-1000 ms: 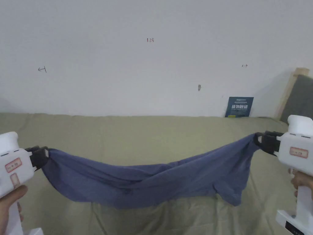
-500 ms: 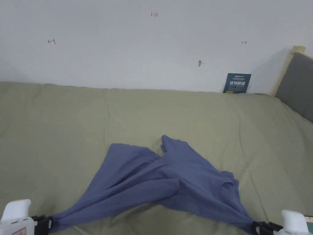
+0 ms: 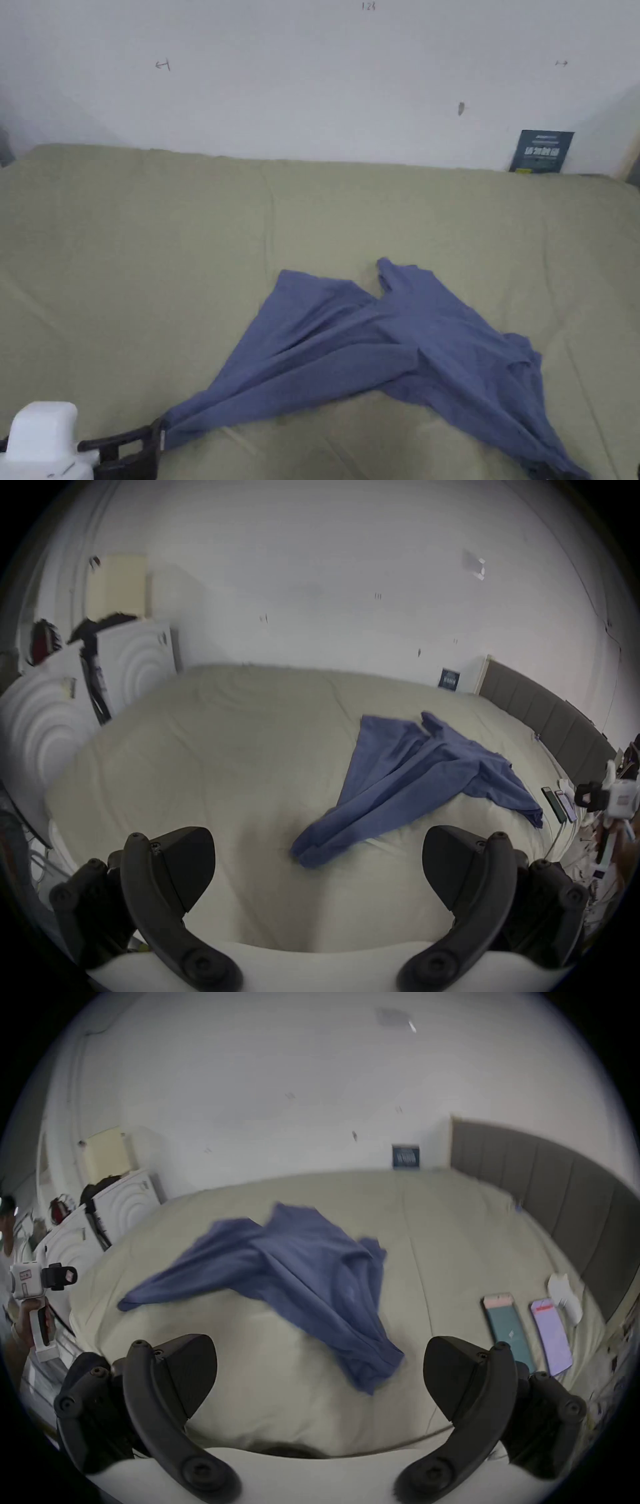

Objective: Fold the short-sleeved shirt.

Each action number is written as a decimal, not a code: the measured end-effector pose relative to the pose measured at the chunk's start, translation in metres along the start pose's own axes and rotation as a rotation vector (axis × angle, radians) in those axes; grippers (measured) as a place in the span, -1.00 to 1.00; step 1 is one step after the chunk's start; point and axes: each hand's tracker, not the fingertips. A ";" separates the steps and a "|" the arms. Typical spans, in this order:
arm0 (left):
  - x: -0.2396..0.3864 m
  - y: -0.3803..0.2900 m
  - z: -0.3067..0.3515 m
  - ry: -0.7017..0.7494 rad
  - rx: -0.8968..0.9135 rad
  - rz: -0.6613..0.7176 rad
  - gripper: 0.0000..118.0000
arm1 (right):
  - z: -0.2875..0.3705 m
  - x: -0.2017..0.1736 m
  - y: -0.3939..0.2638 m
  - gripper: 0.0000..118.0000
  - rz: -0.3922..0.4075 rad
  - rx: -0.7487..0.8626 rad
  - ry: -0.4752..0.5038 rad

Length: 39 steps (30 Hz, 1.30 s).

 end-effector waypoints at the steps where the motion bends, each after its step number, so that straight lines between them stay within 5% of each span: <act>1: 0.006 -0.008 0.012 0.014 0.032 0.018 1.00 | 0.014 -0.011 0.002 0.99 0.009 0.060 0.018; 3: 0.008 -0.017 0.026 0.028 -0.019 0.070 0.89 | 0.041 -0.036 0.006 0.81 0.009 0.189 0.044; 5: 0.001 -0.028 0.026 -0.021 -0.049 0.116 -0.62 | 0.054 -0.053 0.013 -0.15 0.014 0.232 0.037; 6: 0.001 -0.028 0.024 0.000 -0.064 0.120 -0.89 | 0.056 -0.062 0.017 -0.62 0.012 0.249 0.030; 7: -0.001 -0.029 0.016 0.043 -0.101 0.104 -0.89 | 0.059 -0.065 0.020 -0.83 0.000 0.261 0.040; 14: -0.028 0.000 -0.065 -0.022 -0.193 0.064 -0.81 | 0.058 -0.082 0.040 -0.84 0.036 0.283 0.118; 15: -0.034 0.004 -0.083 -0.022 -0.209 0.074 -0.38 | 0.056 -0.084 0.040 -0.84 0.037 0.279 0.120; 16: -0.043 0.005 -0.094 -0.039 -0.228 0.114 0.62 | 0.055 -0.084 0.041 -0.84 0.040 0.272 0.121; 17: -0.047 0.008 -0.111 -0.044 -0.269 0.127 1.00 | 0.053 -0.085 0.040 -0.84 0.039 0.264 0.120; 23: -0.048 -0.003 -0.217 0.040 -0.379 0.036 0.97 | 0.041 -0.079 0.033 -0.84 0.023 0.214 0.096; 36: -0.015 -0.021 -0.210 -0.001 -0.451 0.008 0.89 | 0.023 -0.062 0.035 -0.84 -0.042 0.156 0.075; 39: -0.008 -0.028 -0.212 -0.002 -0.453 -0.086 0.62 | 0.023 -0.065 0.036 -0.84 -0.045 0.155 0.080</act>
